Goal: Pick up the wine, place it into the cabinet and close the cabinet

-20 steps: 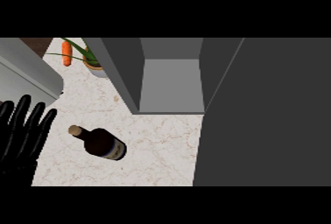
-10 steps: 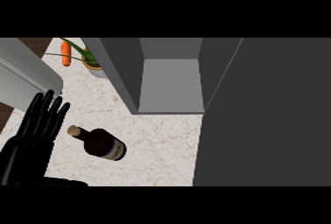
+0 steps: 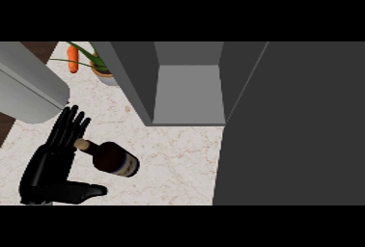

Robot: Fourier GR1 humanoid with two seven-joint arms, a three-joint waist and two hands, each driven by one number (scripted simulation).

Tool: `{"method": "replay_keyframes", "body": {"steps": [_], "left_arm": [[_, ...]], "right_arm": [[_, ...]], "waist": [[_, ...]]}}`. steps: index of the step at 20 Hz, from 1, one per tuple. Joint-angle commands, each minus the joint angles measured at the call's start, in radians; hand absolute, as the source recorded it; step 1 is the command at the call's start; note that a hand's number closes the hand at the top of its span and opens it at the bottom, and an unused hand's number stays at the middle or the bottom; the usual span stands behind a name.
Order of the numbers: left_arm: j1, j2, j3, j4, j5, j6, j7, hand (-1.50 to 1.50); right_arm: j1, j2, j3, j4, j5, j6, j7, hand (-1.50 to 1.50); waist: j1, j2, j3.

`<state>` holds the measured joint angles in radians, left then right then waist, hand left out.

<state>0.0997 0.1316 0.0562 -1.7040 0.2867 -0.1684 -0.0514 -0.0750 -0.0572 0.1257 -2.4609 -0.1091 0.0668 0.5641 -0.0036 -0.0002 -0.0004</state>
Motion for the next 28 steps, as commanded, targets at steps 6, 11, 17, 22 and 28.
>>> {"method": "replay_keyframes", "body": {"steps": [6, 11, 17, 22, 28], "left_arm": [[-0.075, -0.008, 0.028, 0.300, -0.050, -0.078, -0.170, -1.50], [-0.060, -0.015, 0.034, 0.502, -0.108, -0.139, -0.388, -1.50], [-0.148, 0.021, 0.061, 0.628, -0.096, -0.192, -0.388, -1.50], [-0.198, 0.037, 0.087, 0.853, -0.109, -0.269, -0.552, -1.50], [-0.195, -0.025, 0.058, 0.970, -0.129, -0.305, -0.642, -1.50]], "right_arm": [[0.018, 0.005, -0.009, -0.018, -0.035, 0.028, -0.026, -1.50], [0.039, -0.007, -0.056, -0.064, -0.081, 0.031, -0.009, -1.50], [0.018, 0.019, -0.011, -0.012, -0.017, 0.031, -0.046, -1.50], [-0.107, -0.009, -0.077, -0.059, -0.088, -0.022, 0.116, -1.50], [-0.035, 0.023, 0.032, -0.088, 0.009, -0.014, 0.083, -1.50]], "waist": [[0.002, 0.000, 0.000], [-0.001, 0.000, 0.000], [0.001, 0.000, 0.000], [-0.001, 0.001, 0.000], [-0.001, 0.000, 0.000]]}}
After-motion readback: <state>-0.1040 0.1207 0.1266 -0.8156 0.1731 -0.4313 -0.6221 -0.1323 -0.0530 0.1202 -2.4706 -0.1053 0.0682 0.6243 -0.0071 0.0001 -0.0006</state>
